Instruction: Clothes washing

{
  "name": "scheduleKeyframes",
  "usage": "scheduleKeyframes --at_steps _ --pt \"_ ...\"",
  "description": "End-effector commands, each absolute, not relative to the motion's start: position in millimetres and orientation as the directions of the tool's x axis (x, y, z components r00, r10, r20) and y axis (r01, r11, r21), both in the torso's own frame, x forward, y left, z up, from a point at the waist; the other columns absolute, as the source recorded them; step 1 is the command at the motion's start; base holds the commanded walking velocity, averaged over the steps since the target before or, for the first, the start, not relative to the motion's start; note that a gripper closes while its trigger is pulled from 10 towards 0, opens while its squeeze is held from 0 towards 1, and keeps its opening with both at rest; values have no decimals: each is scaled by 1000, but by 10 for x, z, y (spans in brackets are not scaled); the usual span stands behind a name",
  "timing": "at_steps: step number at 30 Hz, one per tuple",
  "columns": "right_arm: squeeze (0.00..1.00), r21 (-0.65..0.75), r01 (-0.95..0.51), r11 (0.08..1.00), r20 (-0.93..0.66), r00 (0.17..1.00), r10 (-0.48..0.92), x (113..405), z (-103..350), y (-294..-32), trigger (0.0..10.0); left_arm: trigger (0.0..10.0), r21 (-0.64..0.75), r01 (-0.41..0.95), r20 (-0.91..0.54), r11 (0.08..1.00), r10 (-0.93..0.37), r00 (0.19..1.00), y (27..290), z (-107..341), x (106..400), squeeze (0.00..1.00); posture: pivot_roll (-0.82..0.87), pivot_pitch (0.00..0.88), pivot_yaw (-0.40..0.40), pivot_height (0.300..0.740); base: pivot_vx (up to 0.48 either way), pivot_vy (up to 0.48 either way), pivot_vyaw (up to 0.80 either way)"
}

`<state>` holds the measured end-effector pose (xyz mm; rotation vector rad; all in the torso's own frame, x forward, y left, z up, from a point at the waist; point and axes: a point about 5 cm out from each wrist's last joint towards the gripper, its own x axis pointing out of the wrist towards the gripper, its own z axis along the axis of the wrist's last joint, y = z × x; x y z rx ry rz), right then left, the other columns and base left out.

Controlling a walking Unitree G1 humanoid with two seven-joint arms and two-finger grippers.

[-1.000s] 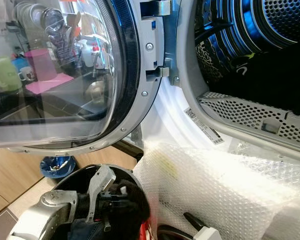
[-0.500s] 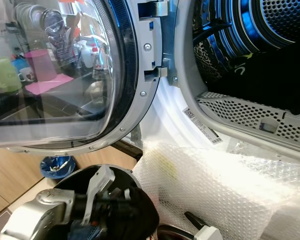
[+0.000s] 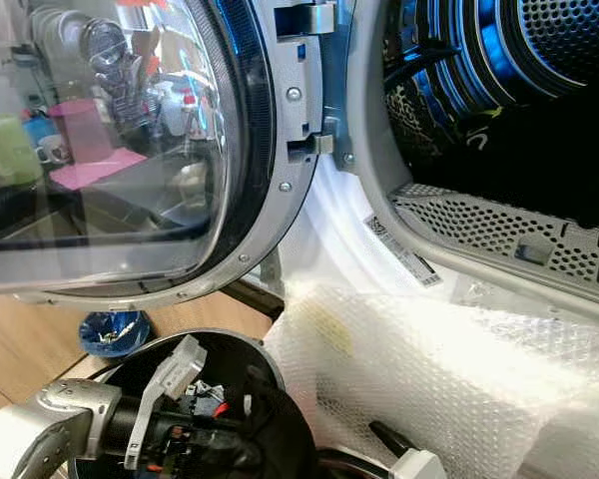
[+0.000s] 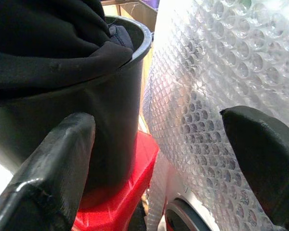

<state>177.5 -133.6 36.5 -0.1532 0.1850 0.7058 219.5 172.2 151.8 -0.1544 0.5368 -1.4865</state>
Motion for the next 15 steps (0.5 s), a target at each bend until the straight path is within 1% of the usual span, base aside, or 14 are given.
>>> scheduleKeyframes --at_steps 1,4,5,7,8,9,10,11,12,15 --pt "0 -65 -658 750 -226 742 632 1764 336 -1331 10000 0 -384 917 -245 109 -969 13 1763 1585 2206 0 150 0 90 740 0 0 0" --pt "0 -66 -658 750 -225 742 631 1769 335 -1336 10000 0 -374 912 -257 168 -964 72 1781 1577 2267 0 149 0 90 740 0 0 0" --pt "0 -67 -658 750 -226 742 631 1769 334 -1339 10000 0 -356 913 -275 201 -956 103 1788 1558 2295 0 150 0 89 740 0 0 0" --pt "0 -68 -656 751 -228 743 629 1768 332 -1345 10000 0 -314 899 -344 305 -919 192 1823 1479 2372 0 150 0 89 740 0 0 0" --pt "0 -67 -655 752 -229 744 628 1767 330 -1348 10000 0 -272 894 -376 355 -895 241 1846 1438 2412 0 150 0 89 740 0 0 0" --pt "0 -68 -655 753 -231 744 627 1766 327 -1351 10000 0 -221 877 -403 427 -859 317 1872 1393 2484 0 152 0 88 740 0 0 0" --pt "0 -68 -655 753 -231 744 627 1766 327 -1351 10000 0 -221 877 -403 427 -859 317 1872 1393 2484 0 152 0 88 740 0 0 0" --pt "0 -67 -654 753 -232 745 626 1763 324 -1355 10000 0 -189 842 -419 506 -817 397 1900 1349 2565 0 153 0 87 740 0 0 0" --pt "0 -67 -653 754 -234 745 625 1762 317 -1361 10000 0 -150 774 -436 616 -743 507 1930 1282 2690 0 153 0 85 740 0 0 0" --pt "0 -68 -652 755 -236 746 623 1763 313 -1366 10000 0 -133 722 -428 679 -696 576 1908 1240 2770 0 151 0 86 740 0 0 0"
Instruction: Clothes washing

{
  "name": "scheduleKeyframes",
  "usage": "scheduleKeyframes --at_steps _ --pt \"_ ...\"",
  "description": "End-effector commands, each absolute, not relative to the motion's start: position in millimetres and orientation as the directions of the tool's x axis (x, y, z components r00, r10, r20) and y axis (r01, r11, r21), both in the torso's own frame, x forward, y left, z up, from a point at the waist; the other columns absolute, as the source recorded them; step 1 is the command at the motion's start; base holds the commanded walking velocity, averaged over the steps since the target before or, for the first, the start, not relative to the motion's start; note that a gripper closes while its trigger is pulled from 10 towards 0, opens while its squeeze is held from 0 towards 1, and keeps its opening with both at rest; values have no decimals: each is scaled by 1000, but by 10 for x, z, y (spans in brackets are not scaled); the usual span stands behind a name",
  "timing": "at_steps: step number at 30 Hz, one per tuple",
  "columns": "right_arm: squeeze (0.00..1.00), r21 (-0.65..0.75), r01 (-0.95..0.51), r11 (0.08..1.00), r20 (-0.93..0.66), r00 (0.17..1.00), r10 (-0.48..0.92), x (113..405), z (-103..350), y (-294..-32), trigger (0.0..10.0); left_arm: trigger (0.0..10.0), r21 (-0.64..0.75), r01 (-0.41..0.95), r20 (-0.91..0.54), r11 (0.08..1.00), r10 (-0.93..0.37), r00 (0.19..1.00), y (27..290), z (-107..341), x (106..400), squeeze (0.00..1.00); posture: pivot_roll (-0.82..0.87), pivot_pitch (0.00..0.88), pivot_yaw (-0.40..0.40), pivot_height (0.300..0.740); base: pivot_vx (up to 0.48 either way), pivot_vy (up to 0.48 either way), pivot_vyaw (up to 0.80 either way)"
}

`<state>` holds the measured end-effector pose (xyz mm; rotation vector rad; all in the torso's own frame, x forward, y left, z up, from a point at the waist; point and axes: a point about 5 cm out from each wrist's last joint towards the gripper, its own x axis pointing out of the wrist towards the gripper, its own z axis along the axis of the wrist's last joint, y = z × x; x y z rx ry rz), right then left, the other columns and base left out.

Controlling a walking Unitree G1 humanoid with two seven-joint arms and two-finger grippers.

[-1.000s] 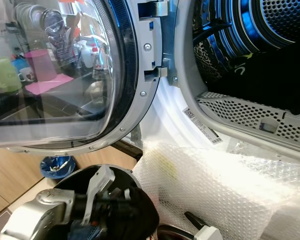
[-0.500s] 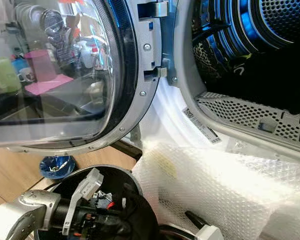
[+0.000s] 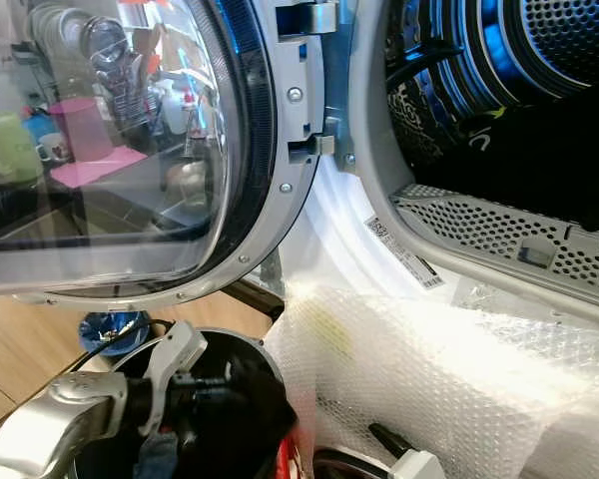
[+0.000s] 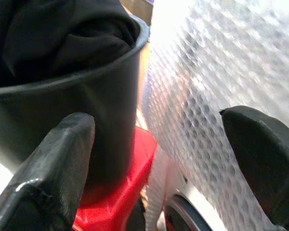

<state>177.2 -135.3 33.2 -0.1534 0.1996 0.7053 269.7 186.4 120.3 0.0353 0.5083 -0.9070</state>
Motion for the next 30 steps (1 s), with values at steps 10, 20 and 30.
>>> scheduleKeyframes --at_steps 10,20,30 --pt "0 -69 -645 761 -239 751 615 1766 300 -1381 10000 0 -226 702 -418 675 -718 556 1624 1055 2743 0 149 0 86 740 0 0 0" --pt "0 -66 -649 758 -232 749 621 1784 301 -1349 10000 10000 -171 631 -431 757 -633 643 1748 1071 2885 1000 152 0 89 740 0 0 0" --pt "0 -63 -643 764 -232 754 615 1771 301 -1364 10000 10000 -34 682 -474 731 -612 633 1899 1109 2902 1000 153 0 88 740 0 0 0"
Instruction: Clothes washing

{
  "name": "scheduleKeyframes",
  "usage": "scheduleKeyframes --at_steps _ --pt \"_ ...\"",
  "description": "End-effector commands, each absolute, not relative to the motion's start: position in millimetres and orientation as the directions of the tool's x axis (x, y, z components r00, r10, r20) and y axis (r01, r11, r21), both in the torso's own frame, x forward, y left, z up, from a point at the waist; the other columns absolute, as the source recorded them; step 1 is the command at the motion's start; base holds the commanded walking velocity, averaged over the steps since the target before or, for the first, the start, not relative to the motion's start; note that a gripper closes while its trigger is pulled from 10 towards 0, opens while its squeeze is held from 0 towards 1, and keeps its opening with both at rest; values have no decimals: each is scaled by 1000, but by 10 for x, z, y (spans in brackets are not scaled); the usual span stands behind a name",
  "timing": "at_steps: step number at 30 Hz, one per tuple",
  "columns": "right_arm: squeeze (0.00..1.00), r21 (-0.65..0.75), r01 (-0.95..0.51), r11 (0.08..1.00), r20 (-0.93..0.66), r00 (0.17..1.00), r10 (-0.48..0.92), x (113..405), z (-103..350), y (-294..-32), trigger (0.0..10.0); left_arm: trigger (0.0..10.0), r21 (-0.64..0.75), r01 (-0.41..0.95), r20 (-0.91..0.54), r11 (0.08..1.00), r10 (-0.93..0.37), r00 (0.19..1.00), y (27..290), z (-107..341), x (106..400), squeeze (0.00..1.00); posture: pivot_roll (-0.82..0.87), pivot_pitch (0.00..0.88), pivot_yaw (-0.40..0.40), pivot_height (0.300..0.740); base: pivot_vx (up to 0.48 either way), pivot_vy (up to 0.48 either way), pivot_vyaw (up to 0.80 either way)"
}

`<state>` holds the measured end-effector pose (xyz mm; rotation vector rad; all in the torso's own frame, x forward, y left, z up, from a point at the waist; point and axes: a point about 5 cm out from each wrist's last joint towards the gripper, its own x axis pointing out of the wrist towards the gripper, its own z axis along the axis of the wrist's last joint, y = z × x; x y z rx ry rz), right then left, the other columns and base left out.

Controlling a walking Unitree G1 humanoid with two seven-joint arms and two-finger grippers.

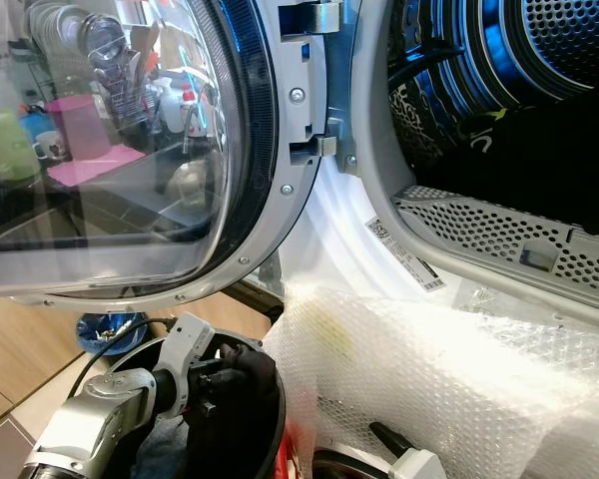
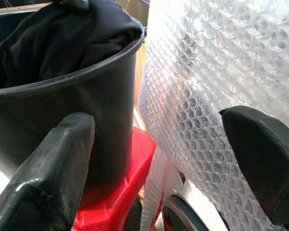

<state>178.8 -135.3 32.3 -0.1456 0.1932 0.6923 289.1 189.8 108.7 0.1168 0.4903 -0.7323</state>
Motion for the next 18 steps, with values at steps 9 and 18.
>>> scheduleKeyframes --at_steps 9,18 --pt "0 -66 -645 762 -232 752 616 1791 301 -1367 10000 10000 180 726 -570 664 -531 627 2116 1128 2923 337 163 0 83 740 0 0 0" --pt "0 -65 -644 762 -232 753 616 1795 299 -1365 10000 10000 96 822 -643 561 -596 482 2106 1055 2804 0 161 0 86 740 0 0 0"
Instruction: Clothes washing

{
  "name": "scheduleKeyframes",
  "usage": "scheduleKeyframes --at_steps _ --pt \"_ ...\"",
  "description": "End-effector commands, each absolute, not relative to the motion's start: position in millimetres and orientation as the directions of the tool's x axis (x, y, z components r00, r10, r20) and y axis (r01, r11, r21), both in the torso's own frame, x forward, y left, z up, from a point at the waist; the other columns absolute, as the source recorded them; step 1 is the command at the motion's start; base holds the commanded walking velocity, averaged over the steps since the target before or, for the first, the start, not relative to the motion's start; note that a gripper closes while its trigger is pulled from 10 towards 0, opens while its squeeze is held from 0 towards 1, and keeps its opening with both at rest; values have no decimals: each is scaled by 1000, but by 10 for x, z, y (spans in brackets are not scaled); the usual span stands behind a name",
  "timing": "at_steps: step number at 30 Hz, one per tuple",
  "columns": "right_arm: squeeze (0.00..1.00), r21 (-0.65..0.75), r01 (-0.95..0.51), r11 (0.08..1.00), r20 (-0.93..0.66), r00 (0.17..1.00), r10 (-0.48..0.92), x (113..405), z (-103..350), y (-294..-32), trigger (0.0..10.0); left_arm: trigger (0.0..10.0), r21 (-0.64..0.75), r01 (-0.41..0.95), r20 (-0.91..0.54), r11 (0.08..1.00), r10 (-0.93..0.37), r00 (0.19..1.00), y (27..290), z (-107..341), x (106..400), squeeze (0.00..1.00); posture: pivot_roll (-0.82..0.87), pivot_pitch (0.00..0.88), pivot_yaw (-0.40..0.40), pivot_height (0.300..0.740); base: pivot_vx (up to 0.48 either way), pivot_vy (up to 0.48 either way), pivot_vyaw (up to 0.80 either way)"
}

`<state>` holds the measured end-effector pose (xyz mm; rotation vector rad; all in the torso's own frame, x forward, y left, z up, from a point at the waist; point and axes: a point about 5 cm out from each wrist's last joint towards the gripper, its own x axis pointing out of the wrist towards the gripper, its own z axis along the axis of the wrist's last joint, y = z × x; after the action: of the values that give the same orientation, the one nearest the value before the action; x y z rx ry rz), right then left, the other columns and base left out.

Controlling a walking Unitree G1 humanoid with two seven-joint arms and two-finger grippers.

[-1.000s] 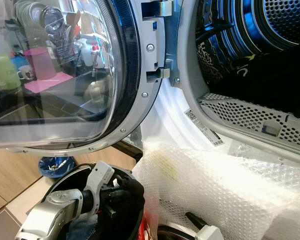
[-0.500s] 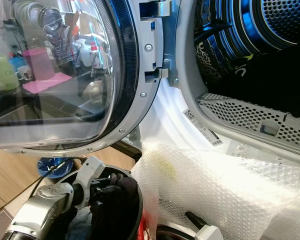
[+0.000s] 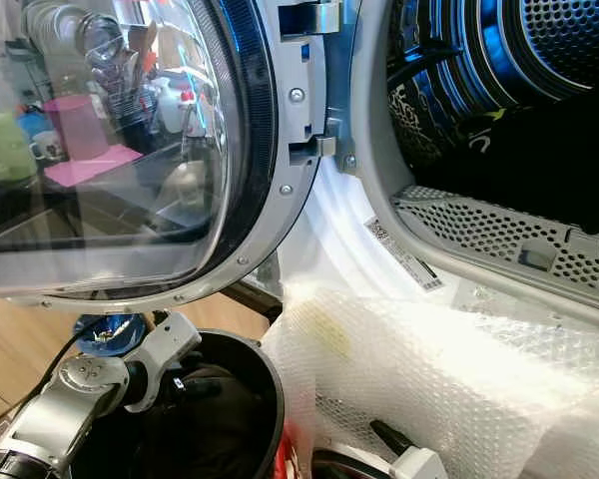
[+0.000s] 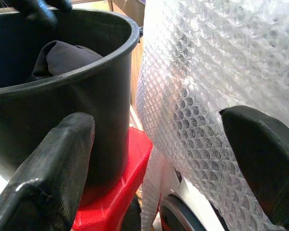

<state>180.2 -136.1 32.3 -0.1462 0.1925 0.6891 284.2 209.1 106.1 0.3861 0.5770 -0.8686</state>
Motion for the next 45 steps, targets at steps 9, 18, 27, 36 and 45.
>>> scheduleKeyframes --at_steps 9,18,27,36,45 --pt "0 -62 -643 764 -234 753 615 1786 295 -1366 10000 10000 182 789 -682 587 -502 531 1959 841 2903 0 155 0 86 740 0 0 0" --pt "0 -65 -640 765 -235 755 612 1791 296 -1372 10000 10000 173 819 -700 548 -516 493 1762 643 2947 0 141 0 81 740 0 0 0" --pt "0 -61 -637 768 -237 757 609 1780 295 -1372 10000 10000 256 838 -768 482 -425 480 1815 515 2987 0 136 0 83 740 0 0 0" --pt "0 -59 -637 769 -235 757 609 1781 300 -1370 10000 10000 277 844 -772 458 -418 480 1776 428 2991 0 137 0 81 740 0 0 0" --pt "0 -57 -633 772 -233 760 606 1781 304 -1372 10000 10000 395 732 -683 555 -355 638 1770 499 3147 0 130 0 82 740 0 0 0"
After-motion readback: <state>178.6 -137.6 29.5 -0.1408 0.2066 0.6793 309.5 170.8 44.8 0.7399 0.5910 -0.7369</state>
